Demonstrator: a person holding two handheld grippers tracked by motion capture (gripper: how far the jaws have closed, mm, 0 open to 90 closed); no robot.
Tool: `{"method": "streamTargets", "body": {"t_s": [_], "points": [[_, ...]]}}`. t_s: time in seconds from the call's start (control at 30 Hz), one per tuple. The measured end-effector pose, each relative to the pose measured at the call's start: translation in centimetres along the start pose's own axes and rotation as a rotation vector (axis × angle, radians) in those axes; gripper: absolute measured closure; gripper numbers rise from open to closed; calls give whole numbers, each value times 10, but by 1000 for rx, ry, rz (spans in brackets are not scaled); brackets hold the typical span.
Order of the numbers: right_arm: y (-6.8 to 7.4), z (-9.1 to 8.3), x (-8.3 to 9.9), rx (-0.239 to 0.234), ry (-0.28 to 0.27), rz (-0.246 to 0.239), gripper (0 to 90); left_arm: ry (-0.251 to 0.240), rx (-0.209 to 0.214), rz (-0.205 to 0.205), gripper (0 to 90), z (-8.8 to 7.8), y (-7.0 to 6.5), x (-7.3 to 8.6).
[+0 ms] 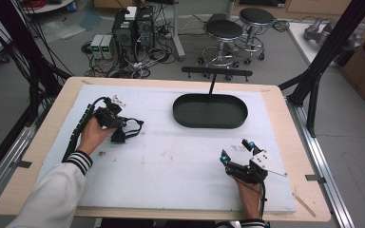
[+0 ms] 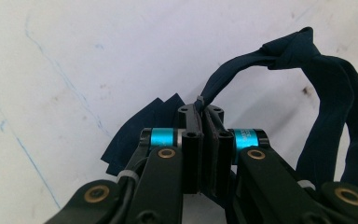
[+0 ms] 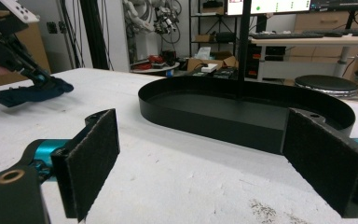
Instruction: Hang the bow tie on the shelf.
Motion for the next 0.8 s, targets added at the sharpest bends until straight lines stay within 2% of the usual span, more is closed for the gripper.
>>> {"method": "streamTargets", "body": {"t_s": [0.23, 0.43, 0.53, 0.6, 0.73, 0.8], "points": [[0, 0, 0, 1, 1, -3, 106, -94, 19, -41, 861, -10, 0, -11], [0, 0, 0, 1, 1, -3, 106, -225, 44, -97, 863, -21, -2, -23], [0, 0, 0, 2, 2, -2, 106, -276, 54, -108, 863, -26, -4, -29], [0, 0, 0, 2, 3, 1, 106, -304, 47, -108, 863, -29, -5, -33], [1, 0, 0, 3, 4, -4, 106, -399, 40, -133, 866, -40, -6, -44], [1, 0, 0, 2, 4, -2, 106, -445, 29, -132, 867, -47, -6, -51]]}}
Point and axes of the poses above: each handheld gripper's, and its own axes: z roughly forward along the jaws, x roughly out of its underside, y roughly to its left, the point moved 9 cm from there along z, roughly forward along the jaws, and after that the axes turned 2 degrees about -x, right-handed, at the moved point
